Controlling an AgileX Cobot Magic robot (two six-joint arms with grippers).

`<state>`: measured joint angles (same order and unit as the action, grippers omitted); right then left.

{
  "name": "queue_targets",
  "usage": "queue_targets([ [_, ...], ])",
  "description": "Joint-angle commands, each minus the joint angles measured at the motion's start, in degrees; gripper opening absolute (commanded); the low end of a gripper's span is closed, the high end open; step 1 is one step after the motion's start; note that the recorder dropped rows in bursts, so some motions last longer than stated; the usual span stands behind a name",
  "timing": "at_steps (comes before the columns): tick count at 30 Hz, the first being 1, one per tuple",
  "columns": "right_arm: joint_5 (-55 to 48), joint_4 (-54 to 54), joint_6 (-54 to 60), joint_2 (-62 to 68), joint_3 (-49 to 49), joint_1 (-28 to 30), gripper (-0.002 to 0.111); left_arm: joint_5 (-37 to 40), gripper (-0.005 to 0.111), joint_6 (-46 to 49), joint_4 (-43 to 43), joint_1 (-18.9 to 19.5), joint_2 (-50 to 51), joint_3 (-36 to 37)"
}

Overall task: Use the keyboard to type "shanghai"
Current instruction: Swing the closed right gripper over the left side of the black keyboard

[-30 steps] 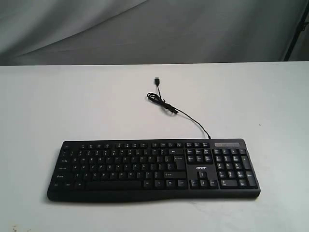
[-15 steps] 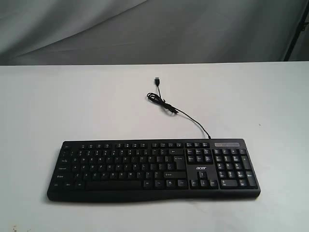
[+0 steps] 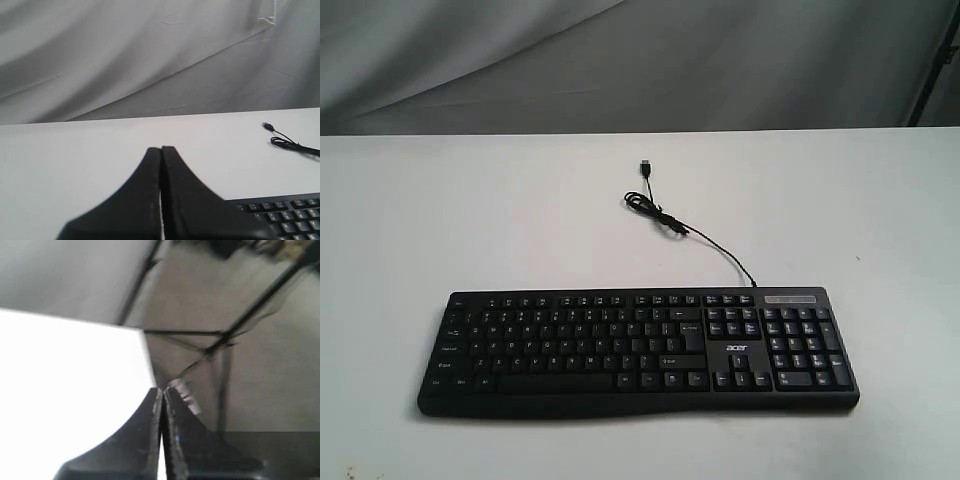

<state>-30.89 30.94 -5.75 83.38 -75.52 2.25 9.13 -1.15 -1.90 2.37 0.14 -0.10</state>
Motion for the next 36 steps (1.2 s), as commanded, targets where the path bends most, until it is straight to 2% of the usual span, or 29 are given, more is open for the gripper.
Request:
queue_targets([
  [1, -11.84, -58.32, 51.51, 7.05, -3.44, -1.73, 0.0, -0.34, 0.0, -0.15, 0.0, -0.37, -0.14, 0.1],
  [3, -16.07, -73.03, 63.51, 9.31, -3.57, -4.89, 0.0, -0.34, 0.0, -0.15, 0.0, -0.37, -0.14, 0.1],
  [5, -15.43, -76.91, 67.35, 10.84, -3.57, -9.91, 0.0, -0.34, 0.0, -0.15, 0.0, -0.37, -0.14, 0.1],
  [13, -5.21, -72.41, 70.07, 16.42, -3.86, -37.26, 0.0, -0.34, 0.0, -0.15, 0.0, -0.37, -0.14, 0.1],
  [19, -2.47, -72.41, 73.52, 25.24, -3.86, -50.22, 0.0, -0.34, 0.0, -0.15, 0.0, -0.37, -0.14, 0.1],
  [26, 8.76, -72.41, 73.66, 35.13, -4.3, -58.65, 0.0, -0.34, 0.0, -0.15, 0.0, -0.37, -0.14, 0.1],
  [30, 3.27, -71.86, 69.91, 41.35, -14.04, -59.52, 0.0, -0.34, 0.0, -0.15, 0.0, -0.37, -0.14, 0.1],
  [32, -1.63, -66.15, 63.14, 45.01, -20.0, -59.52, 0.0, -0.34, 0.0, -0.15, 0.0, -0.37, -0.14, 0.1],
  [36, -4.34, -60.54, 58.09, 45.86, -20.53, -59.52, 0.0, -0.34, 0.0, -0.15, 0.0, -0.37, -0.14, 0.1],
])
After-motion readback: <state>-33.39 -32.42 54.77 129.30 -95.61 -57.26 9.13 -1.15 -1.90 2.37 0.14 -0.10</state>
